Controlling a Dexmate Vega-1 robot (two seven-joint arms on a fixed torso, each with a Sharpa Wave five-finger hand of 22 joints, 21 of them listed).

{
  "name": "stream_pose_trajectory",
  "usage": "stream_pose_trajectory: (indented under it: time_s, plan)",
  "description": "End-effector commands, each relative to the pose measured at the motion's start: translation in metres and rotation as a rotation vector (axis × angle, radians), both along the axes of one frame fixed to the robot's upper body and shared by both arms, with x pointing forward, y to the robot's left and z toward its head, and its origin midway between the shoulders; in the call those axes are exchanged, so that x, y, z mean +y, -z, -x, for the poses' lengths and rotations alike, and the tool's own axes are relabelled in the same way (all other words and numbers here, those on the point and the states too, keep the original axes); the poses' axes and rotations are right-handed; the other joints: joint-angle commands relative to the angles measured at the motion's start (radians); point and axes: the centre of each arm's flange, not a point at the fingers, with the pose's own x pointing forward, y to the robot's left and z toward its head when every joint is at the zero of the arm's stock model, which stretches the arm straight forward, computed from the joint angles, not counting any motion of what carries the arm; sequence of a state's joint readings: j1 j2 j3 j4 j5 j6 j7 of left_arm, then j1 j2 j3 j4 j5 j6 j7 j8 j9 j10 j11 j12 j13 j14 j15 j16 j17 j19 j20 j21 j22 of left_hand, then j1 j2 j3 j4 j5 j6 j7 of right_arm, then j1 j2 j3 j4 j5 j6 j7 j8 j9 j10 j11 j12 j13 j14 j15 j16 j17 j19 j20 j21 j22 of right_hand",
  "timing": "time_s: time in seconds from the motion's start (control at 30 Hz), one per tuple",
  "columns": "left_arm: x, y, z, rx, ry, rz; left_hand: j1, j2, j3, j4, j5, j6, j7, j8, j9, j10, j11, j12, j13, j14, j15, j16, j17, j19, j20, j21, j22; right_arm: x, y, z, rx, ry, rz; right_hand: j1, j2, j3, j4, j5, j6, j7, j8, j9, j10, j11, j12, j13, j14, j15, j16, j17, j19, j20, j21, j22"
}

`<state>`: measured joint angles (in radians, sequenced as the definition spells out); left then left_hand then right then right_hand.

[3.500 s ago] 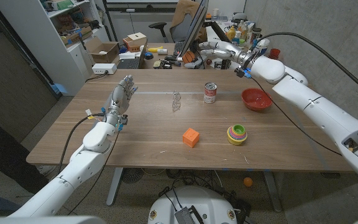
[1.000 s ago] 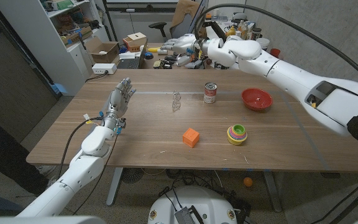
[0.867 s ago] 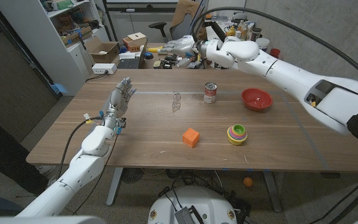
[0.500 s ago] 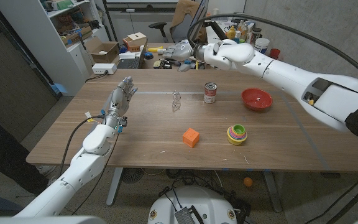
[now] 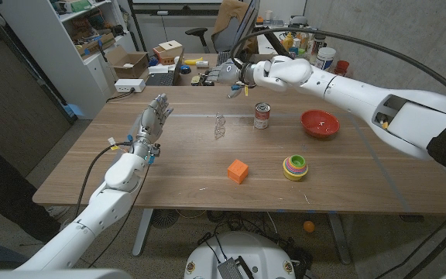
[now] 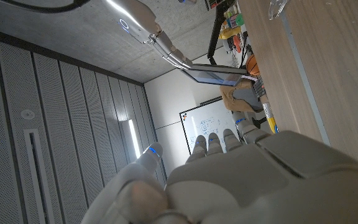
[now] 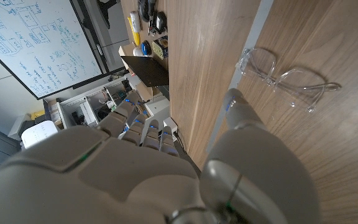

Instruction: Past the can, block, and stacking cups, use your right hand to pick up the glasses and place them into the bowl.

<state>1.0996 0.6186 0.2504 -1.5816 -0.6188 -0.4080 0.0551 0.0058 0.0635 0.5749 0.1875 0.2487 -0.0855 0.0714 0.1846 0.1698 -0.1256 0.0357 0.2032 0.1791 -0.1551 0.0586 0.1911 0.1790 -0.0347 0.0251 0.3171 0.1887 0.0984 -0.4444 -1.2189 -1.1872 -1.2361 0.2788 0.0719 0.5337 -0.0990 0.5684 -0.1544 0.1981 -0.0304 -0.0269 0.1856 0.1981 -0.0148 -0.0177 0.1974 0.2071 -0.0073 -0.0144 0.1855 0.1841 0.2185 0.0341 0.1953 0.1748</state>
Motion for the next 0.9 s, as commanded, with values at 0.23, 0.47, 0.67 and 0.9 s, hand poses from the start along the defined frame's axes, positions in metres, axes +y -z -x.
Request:
stream_pose_trajectory:
  time_s: [0.23,0.47,0.67,0.9]
  plan:
    - [-0.012,-0.008,0.003,-0.015,0.004,-0.010,0.004,0.114,0.002,0.001,0.004,0.004,-0.002,0.000,0.006,0.004,-0.001,-0.001,0.004,0.008,0.002,-0.001,0.002,0.007,-0.001,-0.003,0.001,-0.031,0.029,-0.036,-0.012,0.094,0.122,-0.008,-0.020,-0.013,0.001,0.015,0.002,-0.007,0.010,0.001,0.011,-0.004,0.011,0.003,0.005,-0.014,0.008,0.004,0.014,0.002,0.007,0.001]
    - [-0.017,-0.010,-0.001,-0.015,0.011,-0.013,0.004,0.114,0.002,0.001,0.005,0.005,-0.002,0.000,0.006,0.005,-0.001,-0.001,0.004,0.008,0.002,-0.001,0.002,0.008,-0.002,-0.004,0.001,-0.038,0.037,-0.047,0.001,0.110,0.145,-0.012,-0.025,-0.017,0.002,0.020,0.005,-0.008,0.012,0.002,0.013,-0.004,0.012,0.004,0.006,-0.015,0.009,0.004,0.013,0.003,0.006,0.001]
    - [-0.020,-0.013,-0.004,-0.012,0.012,-0.012,0.004,0.114,0.002,0.001,0.005,0.005,-0.002,0.000,0.006,0.005,0.000,-0.001,0.004,0.008,0.001,-0.001,0.002,0.008,-0.002,-0.004,0.001,-0.042,0.043,-0.053,0.021,0.106,0.154,-0.013,-0.026,-0.018,0.002,0.024,0.010,-0.009,0.014,0.002,0.015,-0.004,0.013,0.004,0.007,-0.016,0.009,0.004,0.012,0.004,0.006,0.001]
    - [-0.020,-0.013,-0.009,-0.003,0.008,-0.007,0.004,0.114,0.002,0.001,0.005,0.005,-0.003,-0.001,0.006,0.005,0.000,-0.002,0.004,0.009,0.001,-0.001,0.002,0.009,-0.002,-0.005,0.001,-0.042,0.060,-0.049,0.062,0.054,0.181,-0.018,-0.031,-0.022,0.004,0.030,0.002,0.000,0.011,0.002,0.012,-0.004,0.013,0.004,0.007,-0.017,0.009,0.005,0.014,0.001,0.006,0.002]
